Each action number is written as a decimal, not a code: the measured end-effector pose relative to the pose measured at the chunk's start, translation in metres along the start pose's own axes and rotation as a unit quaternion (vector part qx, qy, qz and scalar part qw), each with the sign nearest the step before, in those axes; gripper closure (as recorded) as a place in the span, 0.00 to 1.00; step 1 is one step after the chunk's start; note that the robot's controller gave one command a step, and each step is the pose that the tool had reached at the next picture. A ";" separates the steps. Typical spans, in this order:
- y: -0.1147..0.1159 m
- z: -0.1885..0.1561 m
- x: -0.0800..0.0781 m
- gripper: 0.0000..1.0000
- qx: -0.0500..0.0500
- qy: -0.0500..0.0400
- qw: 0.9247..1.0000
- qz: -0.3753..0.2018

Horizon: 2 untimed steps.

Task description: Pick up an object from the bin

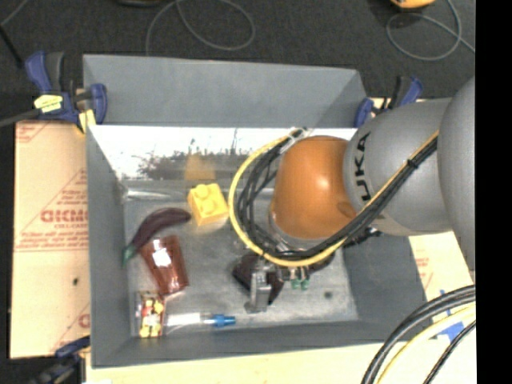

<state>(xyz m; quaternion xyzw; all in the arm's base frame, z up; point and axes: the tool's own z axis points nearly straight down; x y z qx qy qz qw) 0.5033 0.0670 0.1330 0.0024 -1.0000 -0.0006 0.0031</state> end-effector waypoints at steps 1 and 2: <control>0.000 -0.004 -0.002 0.00 0.000 -0.004 1.000 0.001; -0.006 -0.040 0.005 0.00 0.001 0.000 1.000 -0.009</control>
Offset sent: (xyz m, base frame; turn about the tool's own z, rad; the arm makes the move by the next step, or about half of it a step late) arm -0.0070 -0.0069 0.0574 -0.0280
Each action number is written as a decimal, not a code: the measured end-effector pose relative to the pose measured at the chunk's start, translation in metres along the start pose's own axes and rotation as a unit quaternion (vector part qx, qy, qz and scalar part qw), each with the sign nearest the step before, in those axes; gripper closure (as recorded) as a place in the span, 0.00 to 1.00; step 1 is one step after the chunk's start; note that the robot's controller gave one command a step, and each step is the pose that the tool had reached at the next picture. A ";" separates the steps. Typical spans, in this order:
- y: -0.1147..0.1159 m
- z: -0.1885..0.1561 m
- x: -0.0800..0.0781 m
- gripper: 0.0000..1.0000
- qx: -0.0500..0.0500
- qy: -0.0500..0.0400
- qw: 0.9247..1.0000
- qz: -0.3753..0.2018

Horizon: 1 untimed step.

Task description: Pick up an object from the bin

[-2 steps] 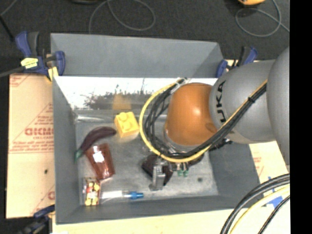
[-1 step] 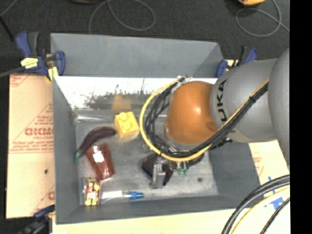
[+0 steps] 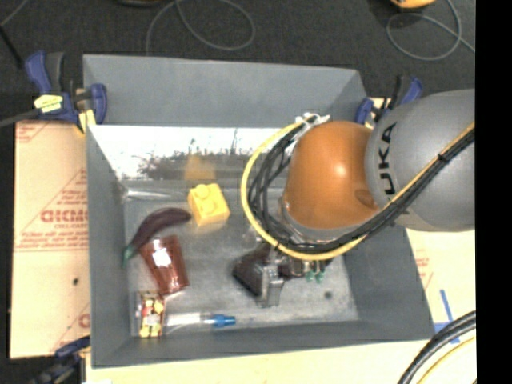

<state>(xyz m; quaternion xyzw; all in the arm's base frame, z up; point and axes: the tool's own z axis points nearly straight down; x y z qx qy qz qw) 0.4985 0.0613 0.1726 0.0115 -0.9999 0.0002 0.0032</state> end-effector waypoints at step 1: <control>-0.006 0.010 -0.009 0.00 -0.001 -0.010 1.000 -0.001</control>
Offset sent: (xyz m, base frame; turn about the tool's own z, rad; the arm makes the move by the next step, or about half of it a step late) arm 0.0536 -0.0343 -0.0683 -0.0184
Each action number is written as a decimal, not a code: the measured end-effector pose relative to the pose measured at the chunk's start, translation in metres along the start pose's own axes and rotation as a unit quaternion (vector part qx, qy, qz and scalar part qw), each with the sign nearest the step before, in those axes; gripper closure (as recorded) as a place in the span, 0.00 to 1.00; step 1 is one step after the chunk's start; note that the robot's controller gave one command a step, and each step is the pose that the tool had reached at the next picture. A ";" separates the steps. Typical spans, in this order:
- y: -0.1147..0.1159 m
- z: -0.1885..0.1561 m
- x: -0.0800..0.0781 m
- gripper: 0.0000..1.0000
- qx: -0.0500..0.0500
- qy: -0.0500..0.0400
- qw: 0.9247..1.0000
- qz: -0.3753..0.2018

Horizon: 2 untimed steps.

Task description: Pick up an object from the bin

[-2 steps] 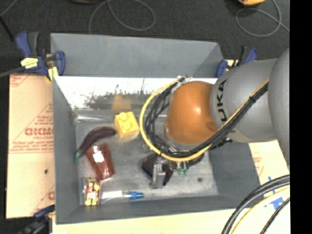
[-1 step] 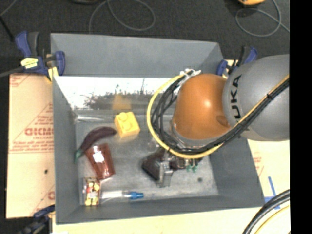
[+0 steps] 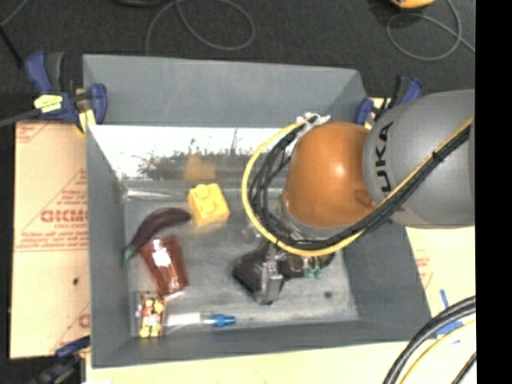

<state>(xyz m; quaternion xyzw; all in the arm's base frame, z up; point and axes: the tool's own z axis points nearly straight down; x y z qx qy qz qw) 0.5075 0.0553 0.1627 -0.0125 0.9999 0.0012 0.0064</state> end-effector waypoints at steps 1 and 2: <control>-0.026 0.051 -0.040 0.00 0.002 0.006 1.000 -0.007; -0.050 0.076 -0.010 1.00 0.000 -0.001 0.994 -0.105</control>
Offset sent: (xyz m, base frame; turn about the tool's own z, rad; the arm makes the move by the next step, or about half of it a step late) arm 0.0112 -0.0488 -0.0762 -0.2123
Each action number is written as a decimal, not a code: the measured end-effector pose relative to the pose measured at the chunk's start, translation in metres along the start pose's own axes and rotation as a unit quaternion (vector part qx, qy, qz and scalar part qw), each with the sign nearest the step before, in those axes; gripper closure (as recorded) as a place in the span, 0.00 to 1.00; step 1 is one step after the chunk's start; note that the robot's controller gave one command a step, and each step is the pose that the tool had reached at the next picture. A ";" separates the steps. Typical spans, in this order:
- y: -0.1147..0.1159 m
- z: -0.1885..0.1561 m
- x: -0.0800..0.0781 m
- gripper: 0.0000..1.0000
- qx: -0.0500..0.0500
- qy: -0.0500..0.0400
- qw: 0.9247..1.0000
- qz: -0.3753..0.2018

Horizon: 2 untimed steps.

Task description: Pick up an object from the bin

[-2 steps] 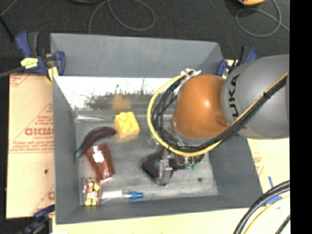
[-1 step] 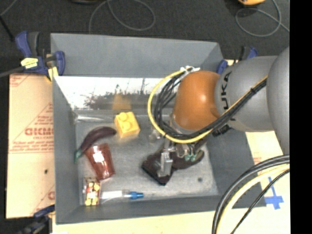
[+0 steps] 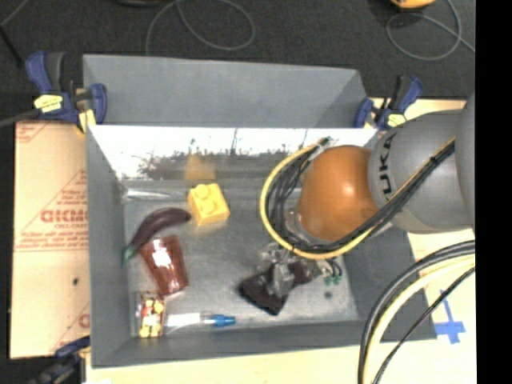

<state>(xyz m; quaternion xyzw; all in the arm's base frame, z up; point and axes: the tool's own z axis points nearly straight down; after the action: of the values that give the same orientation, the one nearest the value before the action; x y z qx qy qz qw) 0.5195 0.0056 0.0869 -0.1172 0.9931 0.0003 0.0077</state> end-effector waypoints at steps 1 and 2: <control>0.000 0.000 0.000 1.00 0.000 0.000 1.000 0.001; -0.015 -0.110 -0.005 1.00 0.000 -0.001 1.000 -0.012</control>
Offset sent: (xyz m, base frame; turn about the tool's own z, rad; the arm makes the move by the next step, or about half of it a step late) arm 0.0060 -0.0128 0.1097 -0.0277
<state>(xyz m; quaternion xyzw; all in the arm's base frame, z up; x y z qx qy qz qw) 0.5263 -0.0078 0.1970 -0.1292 0.9916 0.0003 0.0090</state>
